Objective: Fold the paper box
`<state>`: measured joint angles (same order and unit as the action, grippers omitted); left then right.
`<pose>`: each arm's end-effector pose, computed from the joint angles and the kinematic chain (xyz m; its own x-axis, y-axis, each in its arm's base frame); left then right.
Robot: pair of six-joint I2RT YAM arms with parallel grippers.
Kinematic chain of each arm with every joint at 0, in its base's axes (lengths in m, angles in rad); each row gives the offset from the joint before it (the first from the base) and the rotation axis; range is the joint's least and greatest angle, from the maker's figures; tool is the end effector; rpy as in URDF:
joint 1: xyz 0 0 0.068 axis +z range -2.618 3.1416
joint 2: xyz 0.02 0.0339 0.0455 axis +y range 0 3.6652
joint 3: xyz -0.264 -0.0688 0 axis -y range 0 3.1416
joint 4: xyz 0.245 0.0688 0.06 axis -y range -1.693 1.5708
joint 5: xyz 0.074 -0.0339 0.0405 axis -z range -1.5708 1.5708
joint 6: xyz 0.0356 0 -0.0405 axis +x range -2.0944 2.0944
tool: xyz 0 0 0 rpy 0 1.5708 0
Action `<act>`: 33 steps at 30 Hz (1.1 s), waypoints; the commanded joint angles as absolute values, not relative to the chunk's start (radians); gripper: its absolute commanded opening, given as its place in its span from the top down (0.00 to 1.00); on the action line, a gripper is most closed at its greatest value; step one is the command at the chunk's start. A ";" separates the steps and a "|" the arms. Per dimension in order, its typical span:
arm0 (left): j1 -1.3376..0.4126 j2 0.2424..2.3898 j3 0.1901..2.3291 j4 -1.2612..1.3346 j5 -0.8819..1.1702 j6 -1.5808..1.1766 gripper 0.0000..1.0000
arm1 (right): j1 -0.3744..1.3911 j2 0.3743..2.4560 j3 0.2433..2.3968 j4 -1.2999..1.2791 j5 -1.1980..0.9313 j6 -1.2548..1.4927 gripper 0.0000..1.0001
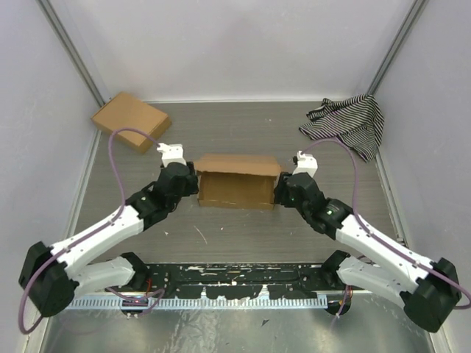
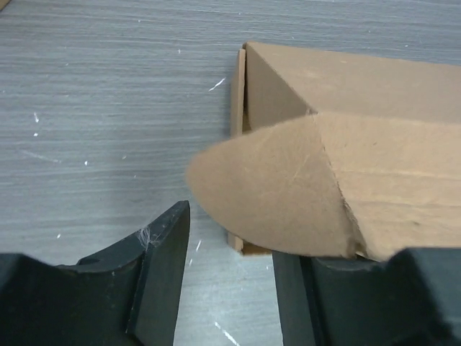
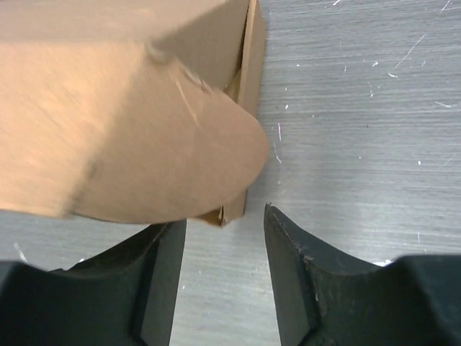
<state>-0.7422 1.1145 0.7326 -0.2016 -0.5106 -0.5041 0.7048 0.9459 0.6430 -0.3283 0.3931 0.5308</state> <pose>0.1894 -0.1501 0.2570 -0.4952 -0.1177 -0.8608 0.0570 0.9842 -0.1673 0.1639 0.1215 0.2487 -0.5714 0.1279 -0.8107 -0.0854 0.9731 0.2137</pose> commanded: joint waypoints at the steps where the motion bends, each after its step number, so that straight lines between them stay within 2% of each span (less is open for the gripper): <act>1: -0.749 0.954 0.697 -0.334 -0.485 -0.569 0.45 | 0.708 0.805 0.663 -0.460 0.346 0.556 0.46; 7: -0.749 0.711 0.694 -0.459 -0.452 -0.619 0.44 | 0.707 0.664 0.744 -0.612 0.312 0.556 0.41; 12: -0.749 0.694 0.756 -0.499 -0.457 -0.599 0.41 | 0.708 0.727 0.840 -0.641 0.298 0.529 0.39; 17: -0.746 0.885 0.837 -0.451 -0.471 -0.542 0.33 | 0.694 0.921 0.937 -0.609 0.349 0.490 0.35; 19: -0.725 1.004 0.871 -0.428 -0.446 -0.531 0.32 | 0.660 1.026 0.964 -0.577 0.318 0.482 0.34; 23: -0.619 1.245 0.920 -0.345 -0.230 -0.554 0.32 | 0.505 1.189 0.930 -0.422 0.064 0.497 0.29; 26: -0.541 1.383 0.920 -0.272 -0.128 -0.580 0.31 | 0.380 1.235 0.842 -0.266 -0.127 0.529 0.25; 33: -0.516 1.506 0.913 -0.196 -0.068 -0.581 0.30 | 0.341 1.387 0.847 -0.166 -0.248 0.496 0.23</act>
